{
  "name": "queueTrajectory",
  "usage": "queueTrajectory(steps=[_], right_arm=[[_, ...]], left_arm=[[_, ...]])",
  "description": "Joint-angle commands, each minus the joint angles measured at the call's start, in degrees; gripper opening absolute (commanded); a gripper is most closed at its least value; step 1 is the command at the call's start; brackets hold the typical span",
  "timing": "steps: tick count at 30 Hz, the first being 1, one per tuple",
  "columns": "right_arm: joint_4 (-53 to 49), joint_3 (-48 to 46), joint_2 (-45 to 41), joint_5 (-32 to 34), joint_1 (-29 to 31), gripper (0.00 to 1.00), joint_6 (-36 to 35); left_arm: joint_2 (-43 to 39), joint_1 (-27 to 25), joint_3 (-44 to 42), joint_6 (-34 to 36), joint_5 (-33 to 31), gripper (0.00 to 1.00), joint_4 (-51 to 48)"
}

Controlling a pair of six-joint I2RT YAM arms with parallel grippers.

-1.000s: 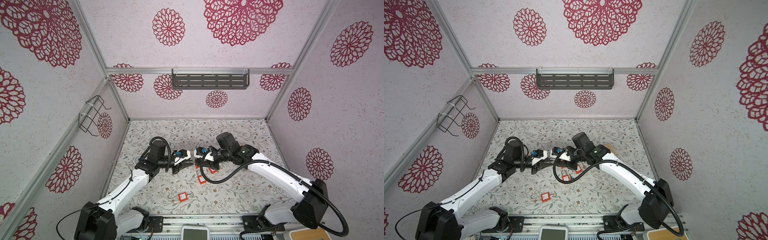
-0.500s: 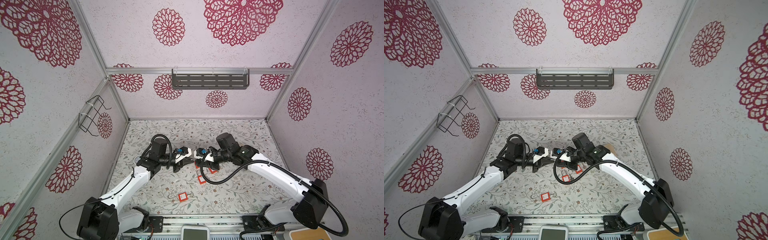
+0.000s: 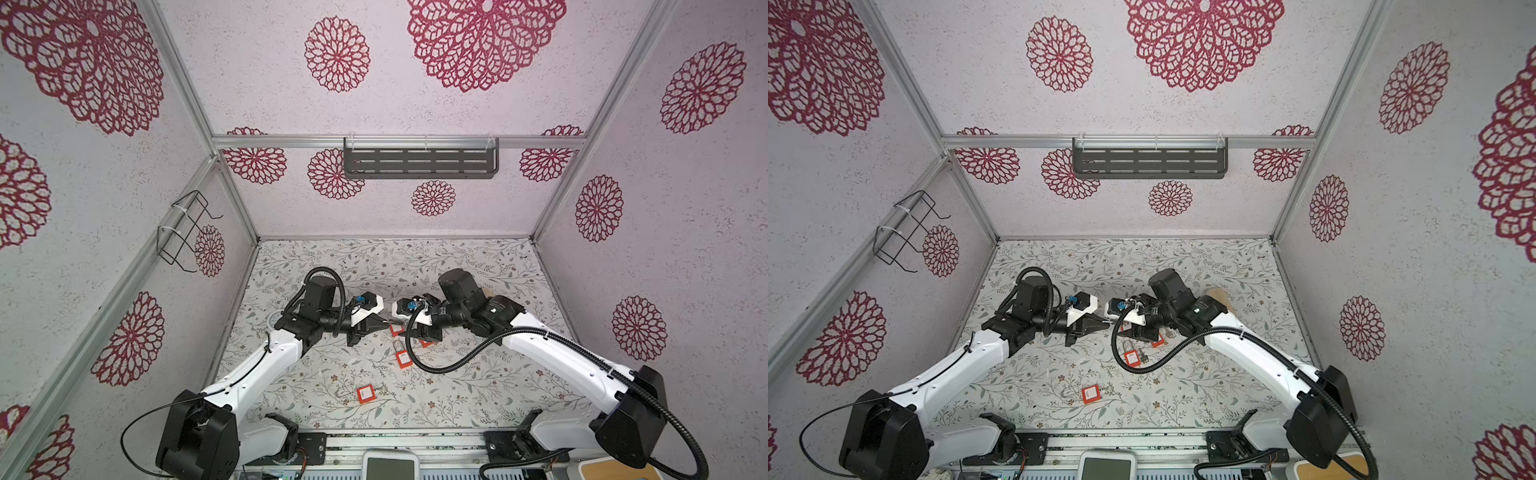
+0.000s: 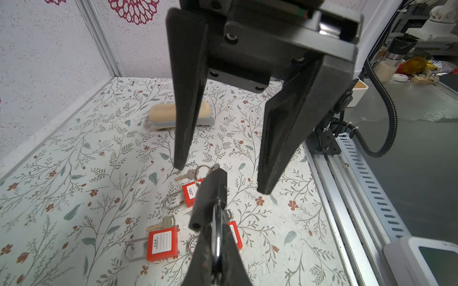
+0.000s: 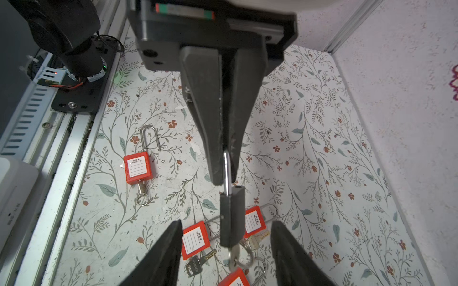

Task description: Lock with the key

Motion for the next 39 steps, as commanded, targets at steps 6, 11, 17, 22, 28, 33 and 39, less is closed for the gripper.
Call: queueTrajectory(steps=[6, 11, 17, 22, 28, 33, 39], right_arm=[[-1.69, 0.33, -1.48, -0.54, -0.14, 0.59, -0.40], [-2.51, 1.94, 0.78, -2.40, -0.13, 0.49, -0.05], [-3.06, 3.36, 2.51, -5.47, -0.13, 0.38, 0.74], [-3.15, 4.03, 3.47, -6.97, -0.13, 0.35, 1.27], [-3.40, 4.16, 3.58, -8.06, -0.13, 0.23, 0.84], [-4.78, 4.51, 3.93, -8.35, -0.13, 0.13, 0.04], [-4.97, 4.40, 3.58, -8.35, -0.16, 0.06, -0.13]], left_arm=[[-1.26, -0.44, 1.45, 0.03, 3.54, 0.00, -0.07], [-2.12, -0.79, 0.87, 0.55, 3.83, 0.00, -0.01], [-3.15, -1.16, 0.09, 0.82, 3.88, 0.00, 0.83], [-3.16, -1.50, 0.13, 1.08, 4.10, 0.00, 0.88], [-3.15, -1.66, -0.02, 1.35, 4.10, 0.00, 0.88], [-3.39, -1.81, -0.01, 1.10, 3.19, 0.01, 0.87], [-5.39, -1.87, -0.74, 0.50, -1.32, 0.39, 1.56]])
